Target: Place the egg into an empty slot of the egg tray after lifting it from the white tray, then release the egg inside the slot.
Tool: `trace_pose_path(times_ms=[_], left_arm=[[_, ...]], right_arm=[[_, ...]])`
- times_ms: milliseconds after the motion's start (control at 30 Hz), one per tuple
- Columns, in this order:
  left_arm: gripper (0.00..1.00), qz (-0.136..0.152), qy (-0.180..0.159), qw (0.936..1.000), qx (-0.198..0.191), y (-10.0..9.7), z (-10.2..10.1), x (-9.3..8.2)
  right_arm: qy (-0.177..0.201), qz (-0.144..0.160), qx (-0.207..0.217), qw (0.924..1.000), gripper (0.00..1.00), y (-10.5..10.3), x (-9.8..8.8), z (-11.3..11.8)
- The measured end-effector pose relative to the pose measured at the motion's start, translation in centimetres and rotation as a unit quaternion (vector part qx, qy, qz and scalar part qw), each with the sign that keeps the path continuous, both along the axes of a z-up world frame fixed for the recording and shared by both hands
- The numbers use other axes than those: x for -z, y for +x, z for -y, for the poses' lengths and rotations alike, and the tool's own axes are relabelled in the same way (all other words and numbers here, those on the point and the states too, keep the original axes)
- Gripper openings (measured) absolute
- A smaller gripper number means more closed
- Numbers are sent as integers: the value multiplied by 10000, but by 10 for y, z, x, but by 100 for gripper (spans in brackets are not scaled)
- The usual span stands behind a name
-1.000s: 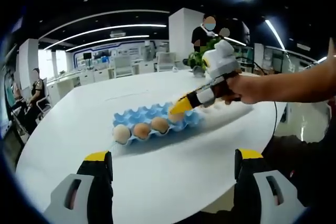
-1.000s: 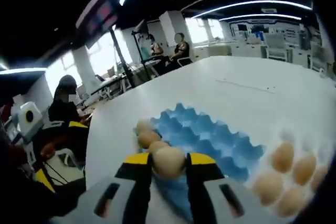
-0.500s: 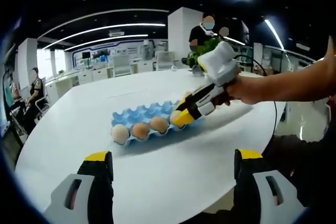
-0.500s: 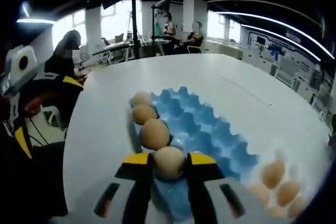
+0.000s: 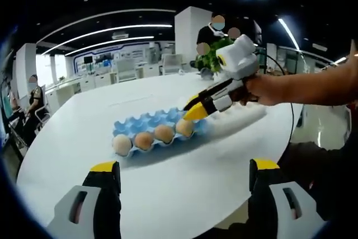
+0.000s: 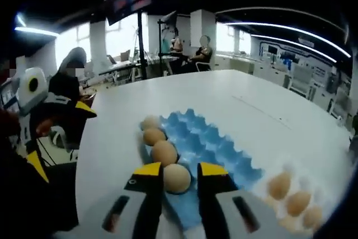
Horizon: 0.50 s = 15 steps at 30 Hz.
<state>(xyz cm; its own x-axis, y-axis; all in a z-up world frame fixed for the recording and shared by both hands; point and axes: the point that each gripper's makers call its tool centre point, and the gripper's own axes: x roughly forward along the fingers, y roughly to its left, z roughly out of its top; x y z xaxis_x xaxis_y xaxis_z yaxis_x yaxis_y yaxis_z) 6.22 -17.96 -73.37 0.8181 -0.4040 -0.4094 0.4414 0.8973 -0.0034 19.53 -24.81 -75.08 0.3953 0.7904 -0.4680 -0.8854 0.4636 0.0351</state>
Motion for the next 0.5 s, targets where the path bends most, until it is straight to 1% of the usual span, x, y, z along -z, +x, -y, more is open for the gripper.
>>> trace_pose_path(times_ms=[100, 167, 200, 267, 333, 400, 500], left_arm=[[97, -17, -5, 10000, 28, 1, 3, 2], [97, 2, -5, 10000, 27, 2, 3, 2], [97, 4, -21, 10000, 19, 3, 3, 1], [97, 50, -98, 9999, -2, 5, 4, -1], [97, 42, -155, 9999, 30, 6, 8, -2], [97, 31, -145, 9998, 91, 7, 11, -1], [97, 14, -85, 9998, 197, 8, 16, 1]], right_arm=[[103, -145, 76, 9998, 24, 0, 3, 5], [259, -250, 140, 9993, 24, 0, 0, 10], [297, -254, 151, 9991, 24, 0, -1, 11], [505, -289, 272, 9979, 24, 2, -7, 22], [801, -329, 503, 9950, 24, 7, -16, 38], [1052, -201, 684, 9919, 23, 12, -27, 54], [1142, -218, 625, 9913, 23, 9, -34, 71]])
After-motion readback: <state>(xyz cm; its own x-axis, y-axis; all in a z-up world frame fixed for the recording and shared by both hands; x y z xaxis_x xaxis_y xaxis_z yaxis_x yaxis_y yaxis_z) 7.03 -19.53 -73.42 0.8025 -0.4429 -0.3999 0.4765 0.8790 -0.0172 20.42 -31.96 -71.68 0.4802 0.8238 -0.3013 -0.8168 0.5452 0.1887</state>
